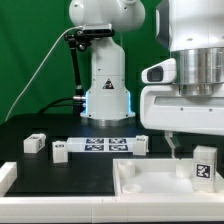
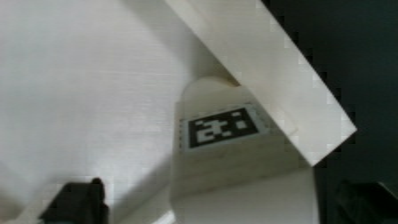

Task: Assemble one leg

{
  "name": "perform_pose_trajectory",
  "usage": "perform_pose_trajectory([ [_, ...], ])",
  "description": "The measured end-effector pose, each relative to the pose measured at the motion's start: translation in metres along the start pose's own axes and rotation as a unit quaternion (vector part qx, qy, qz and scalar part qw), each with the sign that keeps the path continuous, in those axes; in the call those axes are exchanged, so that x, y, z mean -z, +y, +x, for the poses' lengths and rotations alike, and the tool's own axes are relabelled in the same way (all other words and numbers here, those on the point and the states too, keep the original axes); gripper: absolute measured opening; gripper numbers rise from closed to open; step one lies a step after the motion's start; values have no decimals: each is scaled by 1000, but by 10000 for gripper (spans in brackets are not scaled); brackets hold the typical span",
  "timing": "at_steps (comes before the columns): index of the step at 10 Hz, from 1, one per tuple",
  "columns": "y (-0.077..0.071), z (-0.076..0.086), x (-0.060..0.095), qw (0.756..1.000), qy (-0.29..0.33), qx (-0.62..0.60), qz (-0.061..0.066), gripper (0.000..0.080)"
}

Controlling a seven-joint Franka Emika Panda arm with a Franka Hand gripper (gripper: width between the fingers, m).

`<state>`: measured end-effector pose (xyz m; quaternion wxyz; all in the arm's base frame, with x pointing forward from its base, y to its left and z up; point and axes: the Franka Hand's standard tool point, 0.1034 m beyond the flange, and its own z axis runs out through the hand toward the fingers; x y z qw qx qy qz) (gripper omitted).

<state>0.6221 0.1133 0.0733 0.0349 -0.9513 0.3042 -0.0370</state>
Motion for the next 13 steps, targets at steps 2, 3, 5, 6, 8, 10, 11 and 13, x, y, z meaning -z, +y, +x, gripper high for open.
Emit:
perform_pose_trajectory([
  [2, 0, 1, 1, 998, 5, 57, 0, 649],
  [3, 0, 1, 0, 999, 5, 50, 0, 649],
  [5, 0, 1, 0, 999, 5, 50, 0, 558],
  [6, 0, 1, 0, 999, 5, 50, 0, 359],
  [8, 0, 1, 0, 999, 5, 36, 0, 290],
  [10, 1, 1, 0, 999, 4, -34, 1, 290],
  [11, 2, 2, 0, 995, 5, -103, 6, 290],
  [13, 2, -1, 0, 970, 7, -244, 11, 290],
])
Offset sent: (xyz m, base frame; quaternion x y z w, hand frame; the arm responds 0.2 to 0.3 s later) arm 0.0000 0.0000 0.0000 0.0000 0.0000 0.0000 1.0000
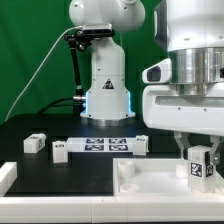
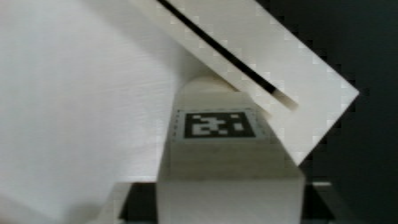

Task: Assemble one leg

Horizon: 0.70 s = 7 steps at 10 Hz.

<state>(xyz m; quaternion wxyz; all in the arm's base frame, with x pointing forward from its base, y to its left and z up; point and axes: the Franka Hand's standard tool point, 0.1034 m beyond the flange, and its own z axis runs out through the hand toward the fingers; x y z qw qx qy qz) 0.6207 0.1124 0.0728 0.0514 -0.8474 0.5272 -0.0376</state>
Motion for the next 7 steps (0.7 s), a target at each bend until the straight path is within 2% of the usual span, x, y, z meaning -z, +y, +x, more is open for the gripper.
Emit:
perform_pose_trajectory([
  [2, 1, -1, 0, 992, 10, -126, 6, 292],
  [4, 1, -3, -1, 953, 4, -301, 9, 294],
  [7, 7, 8, 0, 909, 9, -417, 8, 294],
])
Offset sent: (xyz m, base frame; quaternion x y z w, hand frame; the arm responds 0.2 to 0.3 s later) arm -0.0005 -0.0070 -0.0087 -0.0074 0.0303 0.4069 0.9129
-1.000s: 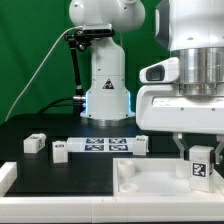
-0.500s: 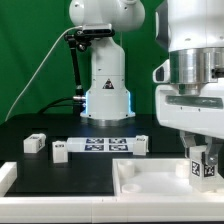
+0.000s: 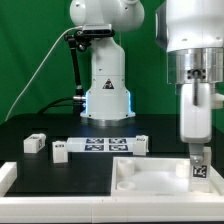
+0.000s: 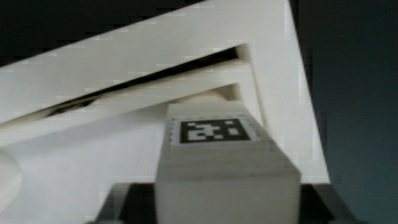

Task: Assemble one leg

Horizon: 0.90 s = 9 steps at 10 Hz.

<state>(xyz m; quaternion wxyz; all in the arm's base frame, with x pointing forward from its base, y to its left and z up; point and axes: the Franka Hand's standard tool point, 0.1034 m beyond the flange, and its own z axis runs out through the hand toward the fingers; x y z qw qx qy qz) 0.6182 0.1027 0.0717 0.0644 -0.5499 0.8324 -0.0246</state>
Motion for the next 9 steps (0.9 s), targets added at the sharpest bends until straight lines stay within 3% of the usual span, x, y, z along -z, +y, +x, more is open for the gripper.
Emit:
perform_pose_trajectory([
  [2, 0, 3, 0, 1000, 8, -21, -9, 294],
  [7, -1, 4, 0, 1000, 5, -10, -8, 294],
  [9, -1, 4, 0, 1000, 5, -9, -8, 534],
])
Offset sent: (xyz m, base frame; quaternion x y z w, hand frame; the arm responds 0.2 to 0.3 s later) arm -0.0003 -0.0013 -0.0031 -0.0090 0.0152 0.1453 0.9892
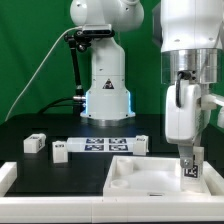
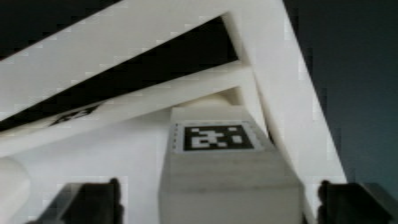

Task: Assemble one leg

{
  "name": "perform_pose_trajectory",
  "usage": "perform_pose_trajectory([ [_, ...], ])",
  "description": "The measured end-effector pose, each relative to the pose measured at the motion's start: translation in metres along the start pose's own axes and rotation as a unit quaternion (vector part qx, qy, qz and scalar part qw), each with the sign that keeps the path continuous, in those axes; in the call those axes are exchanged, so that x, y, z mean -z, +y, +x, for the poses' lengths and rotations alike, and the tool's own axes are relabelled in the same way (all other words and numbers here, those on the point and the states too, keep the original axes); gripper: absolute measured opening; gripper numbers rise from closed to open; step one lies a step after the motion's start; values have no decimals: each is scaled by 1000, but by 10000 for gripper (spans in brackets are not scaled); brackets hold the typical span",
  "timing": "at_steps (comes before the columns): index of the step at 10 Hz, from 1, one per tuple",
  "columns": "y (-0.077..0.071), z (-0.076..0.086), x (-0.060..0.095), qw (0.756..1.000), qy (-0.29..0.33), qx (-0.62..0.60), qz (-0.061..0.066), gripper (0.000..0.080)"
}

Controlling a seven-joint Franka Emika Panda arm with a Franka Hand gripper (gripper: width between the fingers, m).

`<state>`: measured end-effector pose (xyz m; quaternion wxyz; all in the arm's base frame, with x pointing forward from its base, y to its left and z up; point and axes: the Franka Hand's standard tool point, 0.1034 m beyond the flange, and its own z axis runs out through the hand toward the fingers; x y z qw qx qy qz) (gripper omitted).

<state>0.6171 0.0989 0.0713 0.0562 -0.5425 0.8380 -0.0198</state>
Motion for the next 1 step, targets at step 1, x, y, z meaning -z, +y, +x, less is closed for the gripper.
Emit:
perform_pose_trajectory([
  [1, 0, 0, 0, 1000, 0, 1, 0, 613],
])
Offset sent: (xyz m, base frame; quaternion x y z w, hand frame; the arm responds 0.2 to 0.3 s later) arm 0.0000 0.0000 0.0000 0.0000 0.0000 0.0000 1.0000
